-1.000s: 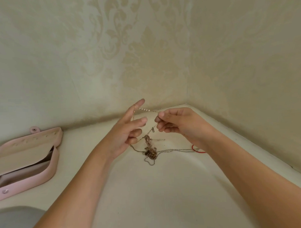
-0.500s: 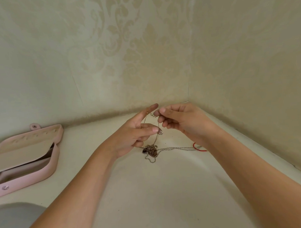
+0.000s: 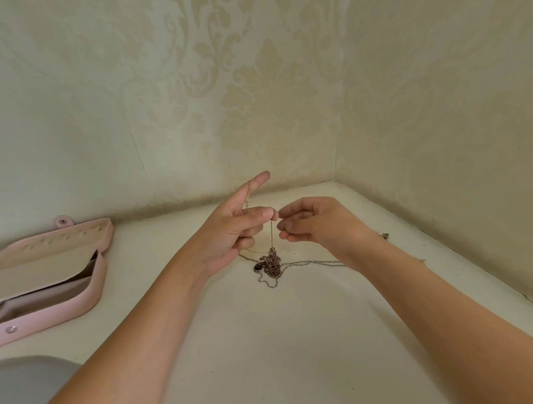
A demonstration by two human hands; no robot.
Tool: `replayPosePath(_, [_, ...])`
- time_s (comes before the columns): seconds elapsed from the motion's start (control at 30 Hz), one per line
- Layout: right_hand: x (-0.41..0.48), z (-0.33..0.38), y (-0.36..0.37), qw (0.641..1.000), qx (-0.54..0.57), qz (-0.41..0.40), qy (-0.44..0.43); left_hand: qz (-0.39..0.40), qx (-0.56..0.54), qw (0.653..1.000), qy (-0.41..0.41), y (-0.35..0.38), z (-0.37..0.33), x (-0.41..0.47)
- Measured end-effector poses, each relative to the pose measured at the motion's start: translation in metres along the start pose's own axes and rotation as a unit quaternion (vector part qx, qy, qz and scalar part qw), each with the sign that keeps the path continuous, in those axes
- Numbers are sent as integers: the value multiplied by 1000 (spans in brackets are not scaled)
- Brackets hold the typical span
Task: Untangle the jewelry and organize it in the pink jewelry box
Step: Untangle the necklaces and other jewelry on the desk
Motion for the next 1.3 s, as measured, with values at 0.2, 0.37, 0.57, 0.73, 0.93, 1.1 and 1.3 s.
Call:
replayPosePath(0.2, [-6, -7, 19, 985, -149, 85, 20, -13, -10, 1000, 1, -3, 0, 0])
replayPosePath(0.37, [-10, -6, 26, 978, -176, 107, 18, -20, -11, 1000, 4, -5, -2, 0])
replayPosePath(0.57, [-7, -2, 23, 981, -182, 68, -6, -25, -19, 999, 8, -6, -3, -1])
replayPosePath(0.73, [-4, -7, 16, 993, -112, 39, 14, -35, -25, 999, 10, -8, -3, -1])
replayPosePath(0.93, [-3, -6, 6, 998, -59, 10, 31, -40, -25, 999, 11, -9, -3, -1])
replayPosePath(1.1, [-4, -6, 2, 998, -15, 9, 57, -52, -52, 997, 15, -14, -5, 0])
replayPosePath(1.3, [-6, -11, 8, 992, 50, 47, 108, -67, -133, 988, 26, -21, -7, 2])
Point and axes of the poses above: each hand's wrist, its own x-axis towards the middle knuckle, its own y-axis out of the palm, z = x × y, the point moved 9 cm from there along x, towards the middle knuckle, and after that the axes turned 1 degree about -x, right-handed, at the moved point
